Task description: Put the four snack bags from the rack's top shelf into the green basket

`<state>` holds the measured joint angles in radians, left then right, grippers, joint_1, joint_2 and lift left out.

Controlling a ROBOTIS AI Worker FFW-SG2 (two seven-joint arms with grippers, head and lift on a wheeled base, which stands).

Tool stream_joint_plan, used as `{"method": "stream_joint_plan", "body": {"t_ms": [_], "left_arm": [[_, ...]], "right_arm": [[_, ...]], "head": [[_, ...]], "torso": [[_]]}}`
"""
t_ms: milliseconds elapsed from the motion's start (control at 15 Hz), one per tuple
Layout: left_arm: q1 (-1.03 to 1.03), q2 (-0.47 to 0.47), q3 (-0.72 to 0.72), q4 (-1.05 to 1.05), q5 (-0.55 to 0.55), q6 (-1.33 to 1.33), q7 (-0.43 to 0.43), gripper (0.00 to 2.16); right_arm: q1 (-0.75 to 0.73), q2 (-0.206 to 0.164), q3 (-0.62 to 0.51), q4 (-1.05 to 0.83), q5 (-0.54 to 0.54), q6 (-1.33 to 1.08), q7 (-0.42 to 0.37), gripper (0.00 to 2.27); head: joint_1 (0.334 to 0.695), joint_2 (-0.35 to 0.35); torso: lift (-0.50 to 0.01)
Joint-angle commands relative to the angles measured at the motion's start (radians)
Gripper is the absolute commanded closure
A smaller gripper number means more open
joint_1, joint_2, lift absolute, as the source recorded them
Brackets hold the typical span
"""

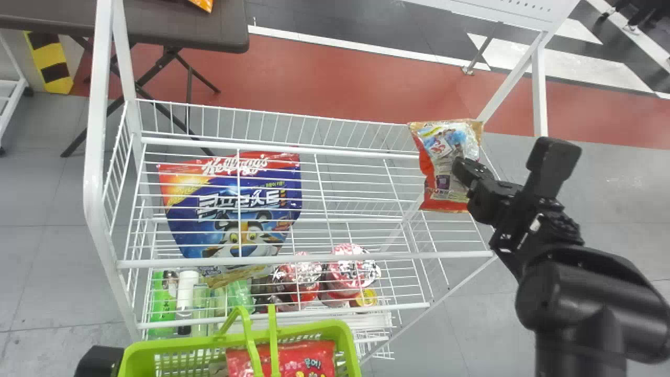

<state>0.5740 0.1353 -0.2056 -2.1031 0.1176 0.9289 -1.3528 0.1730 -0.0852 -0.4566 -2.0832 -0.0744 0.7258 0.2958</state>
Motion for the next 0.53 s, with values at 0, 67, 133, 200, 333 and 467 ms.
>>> {"method": "stream_joint_plan", "body": {"t_ms": [0, 67, 133, 200, 333, 467], "left_arm": [[0.0, 0.0, -0.003, 0.0, -0.001, -0.003, 0.0, 1.58], [0.003, 0.0, -0.003, 0.0, -0.001, -0.006, 0.001, 1.58], [0.004, 0.0, -0.003, 0.0, -0.001, -0.009, 0.0, 1.58], [0.004, 0.0, -0.001, 0.0, -0.001, -0.012, 0.001, 1.58], [0.006, 0.0, -0.001, 0.002, -0.001, -0.012, 0.001, 1.58], [0.026, -0.005, 0.006, 0.002, 0.002, -0.046, 0.004, 1.58]], "right_arm": [[0.089, 0.021, -0.013, -0.181, -0.091, 0.157, 0.016, 2.19], [0.141, 0.038, -0.019, -0.265, -0.134, 0.234, 0.034, 2.19], [0.192, 0.056, -0.019, -0.334, -0.165, 0.289, 0.051, 2.19], [0.256, 0.071, -0.019, -0.405, -0.2, 0.332, 0.074, 2.19], [0.391, 0.086, -0.022, -0.497, -0.289, 0.341, 0.118, 2.19], [0.461, 0.086, -0.02, -0.545, -0.34, 0.39, 0.175, 2.19]], "head": [[0.695, -0.35], [0.695, -0.35], [0.695, -0.35], [0.695, -0.35], [0.695, -0.35], [0.695, -0.35]], "torso": [[0.0], [0.0], [0.0], [0.0], [0.0], [0.0]]}}
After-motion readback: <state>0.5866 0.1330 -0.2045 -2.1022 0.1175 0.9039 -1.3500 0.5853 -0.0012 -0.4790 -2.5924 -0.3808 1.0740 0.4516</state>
